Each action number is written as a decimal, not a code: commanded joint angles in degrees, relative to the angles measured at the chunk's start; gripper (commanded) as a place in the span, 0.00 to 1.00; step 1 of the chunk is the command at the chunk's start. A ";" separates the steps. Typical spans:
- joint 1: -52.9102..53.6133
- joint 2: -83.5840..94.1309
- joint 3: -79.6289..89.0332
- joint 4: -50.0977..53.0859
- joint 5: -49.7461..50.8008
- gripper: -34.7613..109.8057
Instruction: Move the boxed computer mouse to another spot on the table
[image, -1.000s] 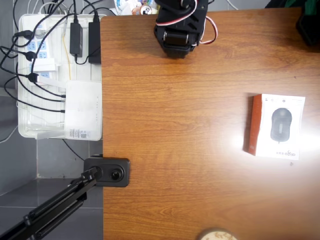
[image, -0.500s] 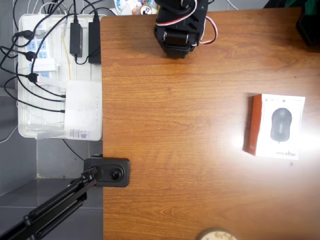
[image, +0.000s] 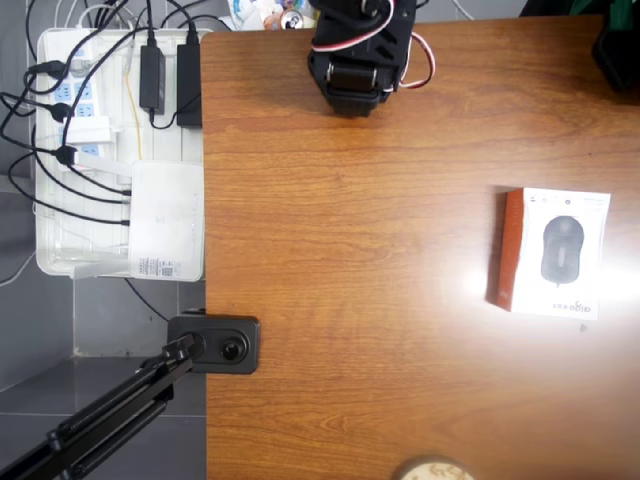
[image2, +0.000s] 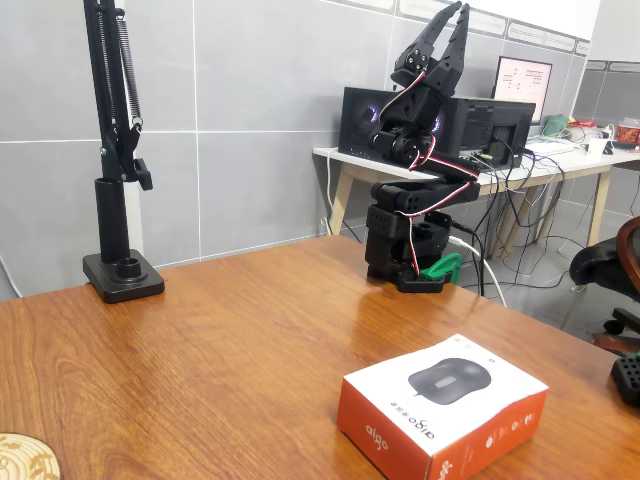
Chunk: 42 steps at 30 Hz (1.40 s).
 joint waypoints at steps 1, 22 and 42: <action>0.44 0.09 0.09 0.35 -0.26 0.24; 0.44 0.09 0.09 0.35 -0.26 0.24; 0.44 0.09 0.09 0.35 -2.02 0.24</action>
